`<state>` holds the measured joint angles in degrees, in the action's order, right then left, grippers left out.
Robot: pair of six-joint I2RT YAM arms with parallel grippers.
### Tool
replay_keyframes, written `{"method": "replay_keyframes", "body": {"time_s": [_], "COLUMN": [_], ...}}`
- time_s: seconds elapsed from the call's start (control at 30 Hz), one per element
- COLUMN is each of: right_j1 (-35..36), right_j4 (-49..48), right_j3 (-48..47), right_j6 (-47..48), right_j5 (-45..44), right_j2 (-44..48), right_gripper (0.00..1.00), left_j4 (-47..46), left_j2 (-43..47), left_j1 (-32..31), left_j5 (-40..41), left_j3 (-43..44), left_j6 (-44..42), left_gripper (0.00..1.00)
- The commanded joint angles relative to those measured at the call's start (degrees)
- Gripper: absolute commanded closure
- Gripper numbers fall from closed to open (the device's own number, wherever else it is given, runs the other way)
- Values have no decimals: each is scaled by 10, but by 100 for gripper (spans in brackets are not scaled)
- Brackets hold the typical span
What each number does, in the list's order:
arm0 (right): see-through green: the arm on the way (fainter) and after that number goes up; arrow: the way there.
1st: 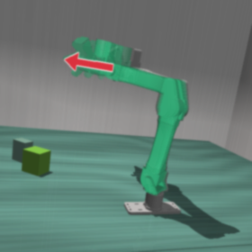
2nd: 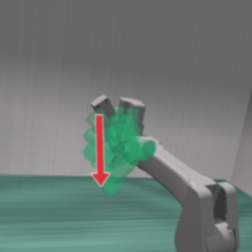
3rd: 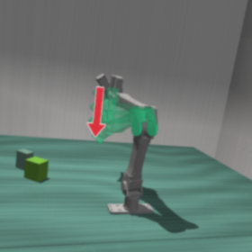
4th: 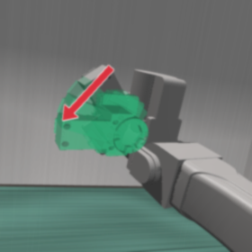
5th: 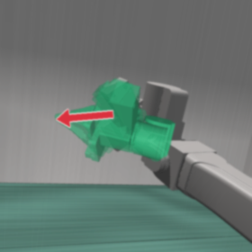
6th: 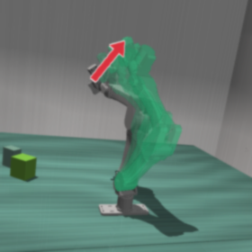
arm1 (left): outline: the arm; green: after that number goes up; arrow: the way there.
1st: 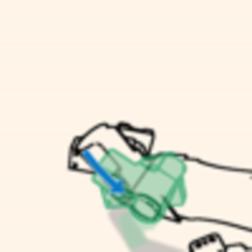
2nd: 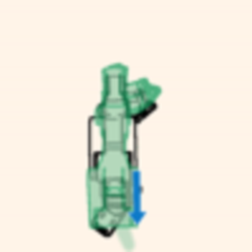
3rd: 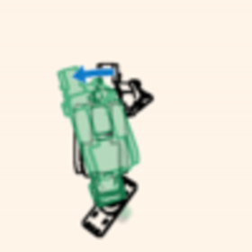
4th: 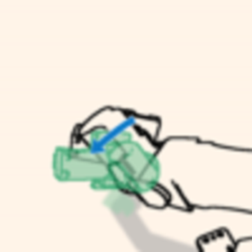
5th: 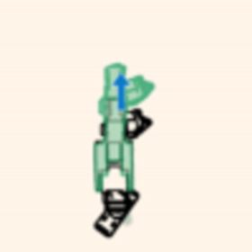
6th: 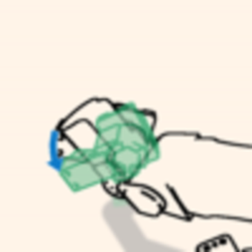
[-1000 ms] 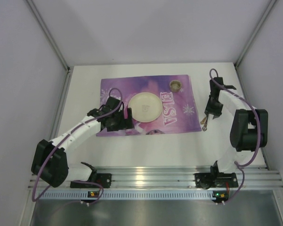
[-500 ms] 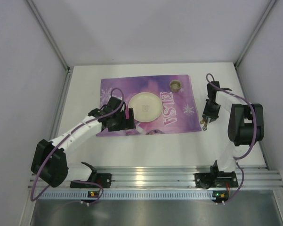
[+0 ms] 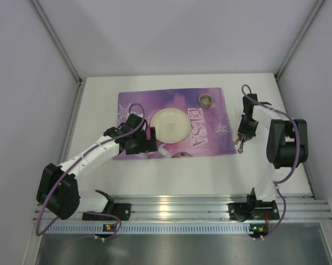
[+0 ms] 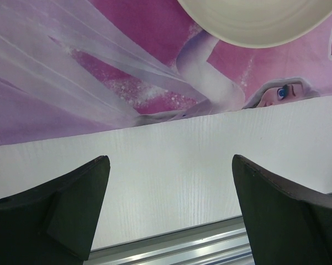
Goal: Set the dinner table for one person
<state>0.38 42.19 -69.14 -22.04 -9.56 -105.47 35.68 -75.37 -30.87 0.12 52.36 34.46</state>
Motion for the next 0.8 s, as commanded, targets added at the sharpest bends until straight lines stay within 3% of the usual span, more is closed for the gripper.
{"method": "replay_keyframes", "body": {"time_s": [0.0,0.1,0.13,0.33,0.43,0.77], "right_j1": [-19,-19,-19,-19,-18,-8], "right_j4": [-27,-26,-26,-27,-11,94], "right_j3": [-1,-12,-14,-7,7,-12], "right_j6": [6,8,8,11,2,-41], "right_j5": [-14,-10,-10,-11,-3,71], "right_j2": [-32,-46,-48,-19,37,241], "right_gripper": [78,91,100,100,100,100], "left_j4": [4,4,5,10,0,-183], "left_j2": [6,0,-5,-18,-26,-70], "left_j1": [-3,-4,-5,-11,-18,-74], "left_j5": [11,11,12,14,2,-210], "left_j3": [24,31,34,56,74,124], "left_j6": [4,1,1,-4,-11,-19], "left_gripper": [3,3,3,3,3,3]}}
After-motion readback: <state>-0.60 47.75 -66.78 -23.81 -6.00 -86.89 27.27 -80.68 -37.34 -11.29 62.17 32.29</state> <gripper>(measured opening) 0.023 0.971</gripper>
